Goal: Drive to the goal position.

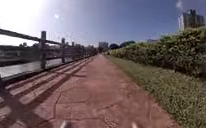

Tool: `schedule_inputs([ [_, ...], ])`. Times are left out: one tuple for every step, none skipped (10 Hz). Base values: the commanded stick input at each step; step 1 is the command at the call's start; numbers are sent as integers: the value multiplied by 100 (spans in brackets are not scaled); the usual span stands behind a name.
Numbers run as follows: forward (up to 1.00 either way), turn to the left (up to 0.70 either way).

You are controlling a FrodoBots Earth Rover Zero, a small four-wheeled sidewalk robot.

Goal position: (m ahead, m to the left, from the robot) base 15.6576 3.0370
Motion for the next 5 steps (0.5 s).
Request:
schedule_inputs([
  [50, 0],
  [50, 0],
  [50, 0],
  [50, 0],
  [50, 0],
])
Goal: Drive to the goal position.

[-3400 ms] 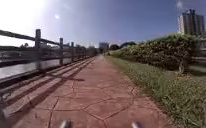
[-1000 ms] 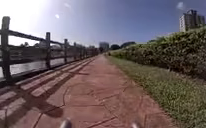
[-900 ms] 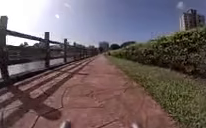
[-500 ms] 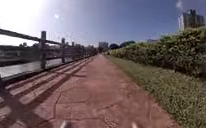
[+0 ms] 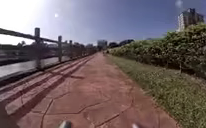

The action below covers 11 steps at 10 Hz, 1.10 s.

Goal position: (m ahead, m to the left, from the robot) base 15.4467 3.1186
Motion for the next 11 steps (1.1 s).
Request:
schedule_inputs([
  [50, 0],
  [50, 0],
  [50, 0],
  [50, 0],
  [50, 0],
  [50, 0],
  [50, 0],
  [50, 0],
  [50, 0],
  [50, 0],
  [50, 0],
])
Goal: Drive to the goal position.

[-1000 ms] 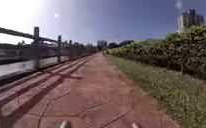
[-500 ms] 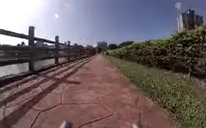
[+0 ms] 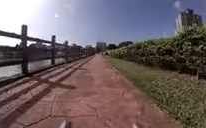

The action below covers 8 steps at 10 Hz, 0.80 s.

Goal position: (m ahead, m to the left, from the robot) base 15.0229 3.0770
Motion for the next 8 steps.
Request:
schedule_inputs([
  [50, 0],
  [50, 0],
  [50, 0],
  [50, 0],
  [50, 0],
  [50, 0],
  [50, 0],
  [50, 0],
])
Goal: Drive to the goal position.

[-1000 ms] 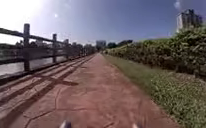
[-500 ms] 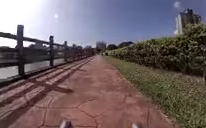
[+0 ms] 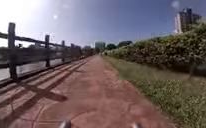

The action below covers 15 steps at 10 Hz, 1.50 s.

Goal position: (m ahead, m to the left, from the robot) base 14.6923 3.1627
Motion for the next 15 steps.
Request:
schedule_inputs([
  [50, 0],
  [50, 0],
  [50, 0],
  [50, 0],
  [50, 0],
  [50, 0],
  [50, 0],
  [50, 0],
  [50, 0],
  [50, 0],
  [50, 0],
  [50, 0],
  [50, 0],
  [50, 0],
  [50, 0],
])
